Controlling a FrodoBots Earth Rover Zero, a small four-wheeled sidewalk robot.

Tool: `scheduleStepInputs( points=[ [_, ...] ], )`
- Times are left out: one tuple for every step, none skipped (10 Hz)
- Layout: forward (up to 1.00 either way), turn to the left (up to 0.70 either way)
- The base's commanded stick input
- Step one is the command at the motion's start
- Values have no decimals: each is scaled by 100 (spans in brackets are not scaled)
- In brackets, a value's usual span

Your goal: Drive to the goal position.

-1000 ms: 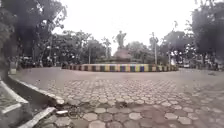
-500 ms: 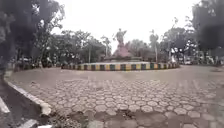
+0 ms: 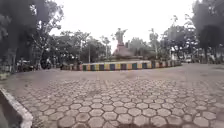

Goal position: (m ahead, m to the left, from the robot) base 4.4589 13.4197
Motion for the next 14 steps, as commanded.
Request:
scheduleStepInputs(
  points=[
    [70, 0],
    [70, 0],
    [70, 0],
    [70, 0],
    [70, 0],
    [70, 0],
    [70, 0],
    [70, 0],
    [70, 0],
    [70, 0],
    [70, 0],
    [70, 0],
    [70, 14],
    [70, 14]
  ],
)
